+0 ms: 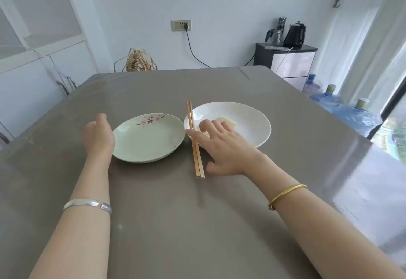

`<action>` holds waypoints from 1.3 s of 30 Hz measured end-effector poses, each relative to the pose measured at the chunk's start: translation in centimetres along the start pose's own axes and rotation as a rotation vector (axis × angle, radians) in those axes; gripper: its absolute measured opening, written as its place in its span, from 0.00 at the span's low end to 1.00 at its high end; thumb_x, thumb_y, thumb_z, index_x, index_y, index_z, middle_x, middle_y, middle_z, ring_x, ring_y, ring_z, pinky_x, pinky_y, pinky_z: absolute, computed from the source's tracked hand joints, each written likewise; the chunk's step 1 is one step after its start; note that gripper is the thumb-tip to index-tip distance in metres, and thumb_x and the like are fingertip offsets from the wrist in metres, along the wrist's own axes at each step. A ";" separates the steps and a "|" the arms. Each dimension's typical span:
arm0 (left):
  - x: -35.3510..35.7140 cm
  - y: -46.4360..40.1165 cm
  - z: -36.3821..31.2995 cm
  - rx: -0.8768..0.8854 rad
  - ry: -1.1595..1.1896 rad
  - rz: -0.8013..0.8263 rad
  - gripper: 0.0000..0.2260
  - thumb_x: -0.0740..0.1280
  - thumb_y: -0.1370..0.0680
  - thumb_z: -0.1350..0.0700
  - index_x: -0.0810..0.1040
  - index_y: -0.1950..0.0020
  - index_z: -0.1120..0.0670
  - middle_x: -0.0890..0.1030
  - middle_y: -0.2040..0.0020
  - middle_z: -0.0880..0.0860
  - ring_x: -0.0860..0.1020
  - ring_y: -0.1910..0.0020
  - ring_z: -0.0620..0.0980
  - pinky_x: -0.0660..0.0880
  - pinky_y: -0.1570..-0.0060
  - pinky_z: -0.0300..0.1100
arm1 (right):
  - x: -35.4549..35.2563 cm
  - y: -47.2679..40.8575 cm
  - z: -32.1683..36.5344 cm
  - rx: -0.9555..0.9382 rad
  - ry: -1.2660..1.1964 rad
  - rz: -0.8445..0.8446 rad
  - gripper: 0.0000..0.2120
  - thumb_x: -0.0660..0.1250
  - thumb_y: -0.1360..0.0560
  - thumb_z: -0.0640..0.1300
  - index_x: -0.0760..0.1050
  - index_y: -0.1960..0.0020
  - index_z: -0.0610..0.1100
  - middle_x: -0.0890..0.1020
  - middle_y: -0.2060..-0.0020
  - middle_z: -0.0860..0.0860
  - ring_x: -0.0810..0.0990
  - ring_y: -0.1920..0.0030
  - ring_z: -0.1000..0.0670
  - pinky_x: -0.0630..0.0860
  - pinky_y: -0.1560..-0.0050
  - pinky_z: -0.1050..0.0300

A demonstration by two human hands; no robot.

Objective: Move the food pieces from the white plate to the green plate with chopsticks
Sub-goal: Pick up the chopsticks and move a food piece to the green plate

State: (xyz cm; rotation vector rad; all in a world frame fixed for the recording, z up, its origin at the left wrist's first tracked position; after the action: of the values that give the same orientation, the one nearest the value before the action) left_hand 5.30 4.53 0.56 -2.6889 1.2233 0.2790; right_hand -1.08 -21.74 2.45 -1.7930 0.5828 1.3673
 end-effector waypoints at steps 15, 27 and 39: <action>1.5 -1.4 3.2 -0.228 0.194 0.119 0.21 0.52 0.23 0.43 0.75 0.47 0.57 0.78 0.52 0.54 0.75 0.56 0.55 0.68 0.56 0.45 | 1.1 -2.5 0.3 0.018 0.172 -0.189 0.26 0.76 0.41 0.45 0.75 0.44 0.43 0.79 0.55 0.44 0.77 0.61 0.43 0.77 0.65 0.53; 1.7 -1.1 3.1 -0.226 0.220 0.098 0.25 0.51 0.21 0.45 0.77 0.39 0.60 0.78 0.49 0.56 0.74 0.64 0.50 0.67 0.64 0.42 | 0.4 -2.6 0.8 -0.009 0.080 -0.283 0.21 0.49 0.26 0.54 0.78 0.51 0.46 0.79 0.60 0.46 0.77 0.64 0.46 0.64 0.68 0.61; 1.6 -0.8 3.1 -0.252 0.218 0.142 0.23 0.50 0.22 0.44 0.77 0.43 0.57 0.79 0.53 0.55 0.76 0.60 0.53 0.68 0.63 0.42 | -5.4 -1.5 0.3 0.041 -0.429 -0.691 0.26 0.53 0.22 0.53 0.74 0.64 0.34 0.77 0.61 0.37 0.74 0.63 0.42 0.69 0.62 0.56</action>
State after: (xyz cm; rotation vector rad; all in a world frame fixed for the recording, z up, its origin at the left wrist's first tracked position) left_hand 6.67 4.64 -2.78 -2.9122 1.5395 0.1718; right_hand -1.81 -21.21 7.98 -1.4019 -0.2274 1.1687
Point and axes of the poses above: each hand's wrist, its own y-axis away from the middle knuckle, its own x-axis out of the palm, z = x × y, the point moved 7 cm from there along -y, towards the middle knuckle
